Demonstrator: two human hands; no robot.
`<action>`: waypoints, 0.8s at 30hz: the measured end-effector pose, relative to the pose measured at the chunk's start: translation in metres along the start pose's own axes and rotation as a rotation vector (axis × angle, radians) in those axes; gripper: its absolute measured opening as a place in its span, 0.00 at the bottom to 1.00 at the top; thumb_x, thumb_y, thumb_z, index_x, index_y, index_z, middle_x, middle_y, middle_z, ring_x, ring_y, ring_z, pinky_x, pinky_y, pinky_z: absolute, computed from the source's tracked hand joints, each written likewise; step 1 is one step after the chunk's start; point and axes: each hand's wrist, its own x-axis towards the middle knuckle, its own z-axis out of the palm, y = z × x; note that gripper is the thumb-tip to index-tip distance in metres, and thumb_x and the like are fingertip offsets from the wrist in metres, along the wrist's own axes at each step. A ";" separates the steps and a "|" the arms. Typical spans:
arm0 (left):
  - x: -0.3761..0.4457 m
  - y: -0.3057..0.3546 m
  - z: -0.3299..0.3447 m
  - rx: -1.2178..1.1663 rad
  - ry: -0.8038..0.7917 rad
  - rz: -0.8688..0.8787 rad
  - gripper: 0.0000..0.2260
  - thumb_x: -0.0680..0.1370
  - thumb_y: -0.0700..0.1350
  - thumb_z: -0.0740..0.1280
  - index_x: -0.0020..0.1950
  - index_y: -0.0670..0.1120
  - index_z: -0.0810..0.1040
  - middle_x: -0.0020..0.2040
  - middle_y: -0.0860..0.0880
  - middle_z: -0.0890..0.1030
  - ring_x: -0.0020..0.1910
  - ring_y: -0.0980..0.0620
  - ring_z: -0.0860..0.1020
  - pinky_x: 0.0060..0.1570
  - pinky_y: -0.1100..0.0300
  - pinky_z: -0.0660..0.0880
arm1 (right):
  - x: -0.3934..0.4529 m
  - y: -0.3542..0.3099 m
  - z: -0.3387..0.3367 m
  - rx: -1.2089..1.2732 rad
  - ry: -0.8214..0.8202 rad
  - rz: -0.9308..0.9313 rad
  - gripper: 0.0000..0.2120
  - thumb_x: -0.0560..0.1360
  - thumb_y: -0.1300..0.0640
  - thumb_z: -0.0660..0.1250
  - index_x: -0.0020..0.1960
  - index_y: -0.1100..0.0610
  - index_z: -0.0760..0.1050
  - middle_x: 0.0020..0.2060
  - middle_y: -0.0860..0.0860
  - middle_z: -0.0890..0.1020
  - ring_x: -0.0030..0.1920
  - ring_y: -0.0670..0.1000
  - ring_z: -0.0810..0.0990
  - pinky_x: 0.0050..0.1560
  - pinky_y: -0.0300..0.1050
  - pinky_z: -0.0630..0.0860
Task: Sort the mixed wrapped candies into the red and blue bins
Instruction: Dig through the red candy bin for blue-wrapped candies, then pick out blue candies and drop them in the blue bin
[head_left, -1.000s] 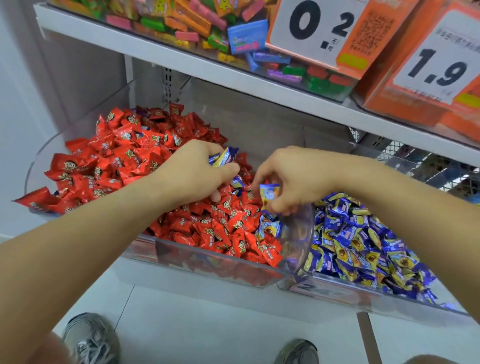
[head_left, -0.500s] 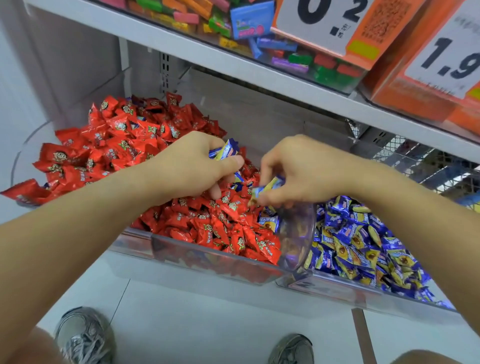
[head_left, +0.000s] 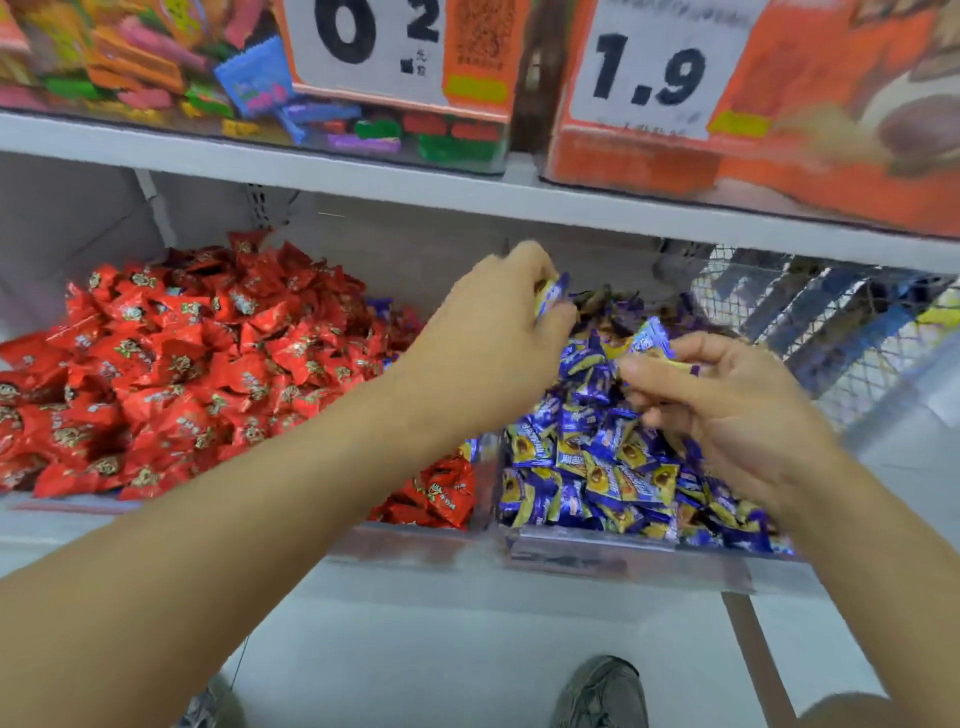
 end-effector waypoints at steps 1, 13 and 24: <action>0.006 0.006 0.007 0.032 -0.031 0.038 0.07 0.80 0.48 0.64 0.55 0.48 0.75 0.47 0.48 0.76 0.45 0.49 0.73 0.40 0.59 0.62 | 0.003 0.002 -0.004 -0.018 0.033 -0.036 0.16 0.60 0.61 0.77 0.44 0.60 0.74 0.36 0.58 0.83 0.30 0.51 0.81 0.28 0.37 0.78; -0.027 -0.044 -0.024 0.421 -0.105 0.112 0.21 0.74 0.61 0.57 0.57 0.50 0.78 0.54 0.50 0.76 0.57 0.49 0.71 0.59 0.61 0.64 | 0.037 0.027 0.002 -1.309 -0.315 -0.401 0.31 0.77 0.31 0.57 0.78 0.34 0.55 0.80 0.47 0.53 0.80 0.54 0.49 0.77 0.66 0.46; -0.097 -0.112 -0.080 0.825 -0.376 -0.083 0.29 0.74 0.72 0.48 0.69 0.63 0.73 0.75 0.50 0.68 0.77 0.38 0.59 0.69 0.28 0.56 | 0.045 0.010 0.018 -1.472 -0.112 -0.376 0.34 0.76 0.28 0.36 0.79 0.38 0.51 0.81 0.49 0.53 0.80 0.60 0.49 0.75 0.70 0.46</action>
